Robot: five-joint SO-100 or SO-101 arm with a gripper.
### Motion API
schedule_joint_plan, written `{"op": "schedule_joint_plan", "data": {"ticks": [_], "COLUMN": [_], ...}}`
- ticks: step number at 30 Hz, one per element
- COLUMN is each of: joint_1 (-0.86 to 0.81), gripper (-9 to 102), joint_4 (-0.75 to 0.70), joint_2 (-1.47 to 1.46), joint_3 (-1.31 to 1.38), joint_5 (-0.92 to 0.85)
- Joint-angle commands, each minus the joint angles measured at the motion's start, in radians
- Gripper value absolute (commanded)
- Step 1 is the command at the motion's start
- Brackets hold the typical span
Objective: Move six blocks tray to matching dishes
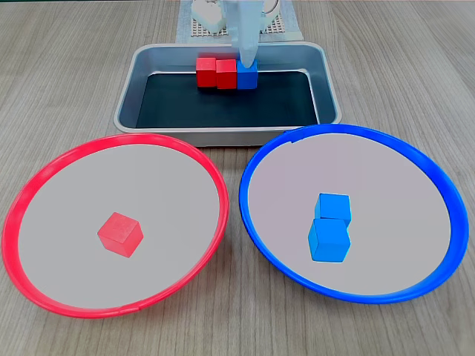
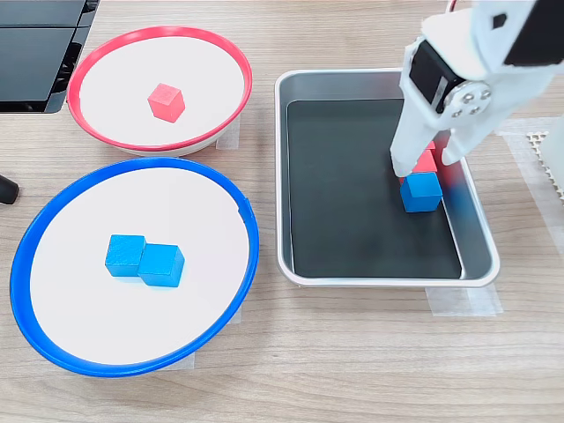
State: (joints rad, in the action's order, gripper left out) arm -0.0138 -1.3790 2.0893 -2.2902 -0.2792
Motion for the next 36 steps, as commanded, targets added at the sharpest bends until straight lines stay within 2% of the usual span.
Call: {"op": "schedule_joint_plan", "data": {"ticks": [1,10,21,36], "joint_1": [0.006,0.049,0.055,0.072], "gripper": [16,16,17,14], "joint_4": [0.066,0.133,0.02,0.173], "joint_2": [0.02,0.011,0.008,-0.015], "joint_3": [-0.031,-0.081,-0.041,-0.123], "joint_5": [-0.023,-0.031,-0.097,-0.115]}}
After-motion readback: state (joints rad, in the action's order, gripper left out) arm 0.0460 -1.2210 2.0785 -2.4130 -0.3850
